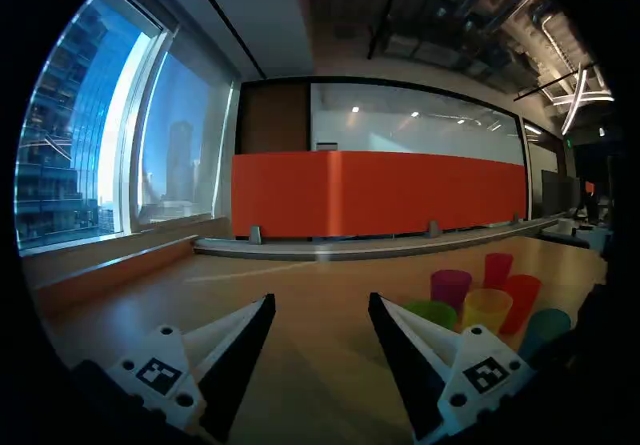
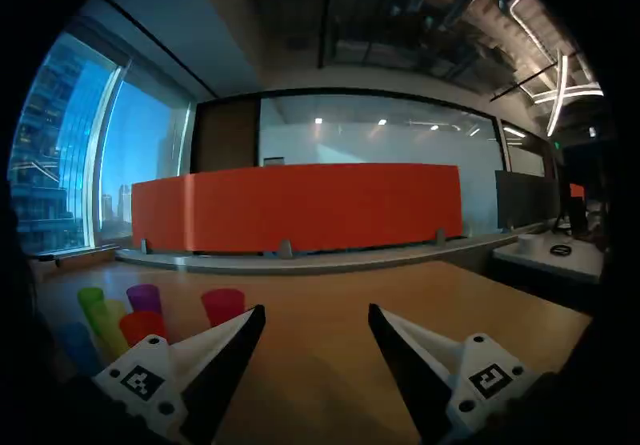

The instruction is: Pour water

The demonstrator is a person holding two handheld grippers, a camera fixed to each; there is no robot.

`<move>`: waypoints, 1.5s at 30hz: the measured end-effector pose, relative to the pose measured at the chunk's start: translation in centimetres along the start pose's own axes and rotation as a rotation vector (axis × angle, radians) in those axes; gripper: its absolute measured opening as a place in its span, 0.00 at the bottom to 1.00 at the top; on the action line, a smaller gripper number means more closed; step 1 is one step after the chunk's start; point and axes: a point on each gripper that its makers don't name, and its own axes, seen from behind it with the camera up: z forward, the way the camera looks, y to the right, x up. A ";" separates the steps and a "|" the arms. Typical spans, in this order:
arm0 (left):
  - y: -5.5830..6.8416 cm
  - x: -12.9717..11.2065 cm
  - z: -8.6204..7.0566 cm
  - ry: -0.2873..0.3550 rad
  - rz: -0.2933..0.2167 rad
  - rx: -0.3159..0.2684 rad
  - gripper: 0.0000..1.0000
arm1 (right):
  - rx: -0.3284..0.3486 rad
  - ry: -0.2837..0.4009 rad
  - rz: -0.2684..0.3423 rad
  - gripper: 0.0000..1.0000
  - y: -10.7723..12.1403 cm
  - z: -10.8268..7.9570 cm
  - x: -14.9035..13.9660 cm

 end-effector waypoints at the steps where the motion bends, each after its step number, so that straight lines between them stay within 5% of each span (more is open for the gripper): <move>1: 0.0 0.0 0.0 0.000 0.000 0.000 0.86 | -0.001 0.000 -0.007 0.99 -0.1 0.0 0.0; 45: 0.0 0.0 0.1 0.000 0.000 -0.001 0.86 | 0.002 -0.006 -0.032 0.99 -0.7 0.1 -0.3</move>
